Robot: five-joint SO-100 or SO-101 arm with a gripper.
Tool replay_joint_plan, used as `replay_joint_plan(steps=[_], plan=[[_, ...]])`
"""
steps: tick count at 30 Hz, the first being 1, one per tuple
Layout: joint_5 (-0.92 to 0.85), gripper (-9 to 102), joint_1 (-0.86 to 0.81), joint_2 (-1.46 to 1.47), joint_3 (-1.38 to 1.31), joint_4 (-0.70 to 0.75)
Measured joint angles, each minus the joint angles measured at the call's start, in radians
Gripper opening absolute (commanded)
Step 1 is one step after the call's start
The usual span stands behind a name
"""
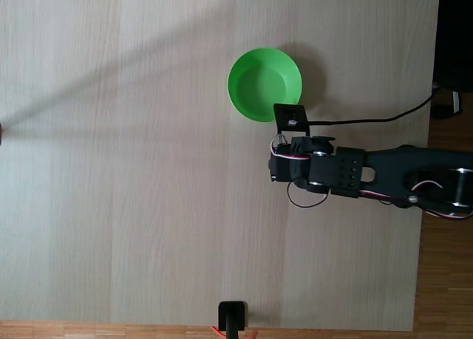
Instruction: Grasp a green pompom and put it in the green bowl.
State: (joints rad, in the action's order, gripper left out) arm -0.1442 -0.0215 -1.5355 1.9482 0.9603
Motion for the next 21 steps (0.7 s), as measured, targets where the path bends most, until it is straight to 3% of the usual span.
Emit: replay_joint_plan(steps=[21], plan=[[0.000,0,-0.216,-0.505,0.055,0.003]])
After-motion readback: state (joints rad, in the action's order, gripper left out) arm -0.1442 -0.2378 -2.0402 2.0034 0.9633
